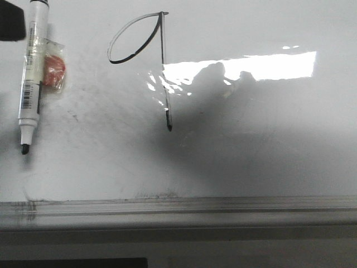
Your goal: Write number 9 on whiteboard
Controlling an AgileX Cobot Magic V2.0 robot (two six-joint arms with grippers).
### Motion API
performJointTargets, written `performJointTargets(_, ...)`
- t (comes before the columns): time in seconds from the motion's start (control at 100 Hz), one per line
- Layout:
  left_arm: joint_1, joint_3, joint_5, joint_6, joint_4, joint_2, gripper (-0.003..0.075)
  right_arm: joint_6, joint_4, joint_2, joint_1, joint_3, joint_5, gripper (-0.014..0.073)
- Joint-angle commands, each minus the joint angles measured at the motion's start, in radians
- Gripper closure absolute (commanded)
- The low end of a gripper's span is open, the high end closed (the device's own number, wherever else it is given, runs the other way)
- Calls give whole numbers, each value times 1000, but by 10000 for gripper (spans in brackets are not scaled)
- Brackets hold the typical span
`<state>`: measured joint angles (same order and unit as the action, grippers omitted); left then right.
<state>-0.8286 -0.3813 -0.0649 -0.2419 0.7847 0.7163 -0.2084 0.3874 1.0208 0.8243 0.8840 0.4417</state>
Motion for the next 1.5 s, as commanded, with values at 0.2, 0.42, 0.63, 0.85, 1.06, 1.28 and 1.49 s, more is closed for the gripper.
performJointTargets(0.2,4,26,-66,-5,-139,-172,741,-11,-123,-319,5,-285,-299,664)
performJointTargets(0.42,4,151,-82,-5,-232,-306,741,-11,-209,-644,7,-576,-478,663)
performJointTargets(0.63,4,226,-69,-5,-218,-369,741,-11,-237,-899,8,-742,-480,664)
performJointTargets(0.85,4,244,-65,0,-218,-369,741,-11,-237,-997,8,-800,-485,664)
performJointTargets(1.06,4,246,-63,0,-218,-369,741,-11,-237,-997,8,-816,-476,664)
performJointTargets(1.28,5,277,-77,0,-243,-371,741,-11,-237,-997,8,-816,-476,664)
performJointTargets(1.49,184,401,-162,17,-486,-452,741,-11,-237,-997,8,-816,-476,664)
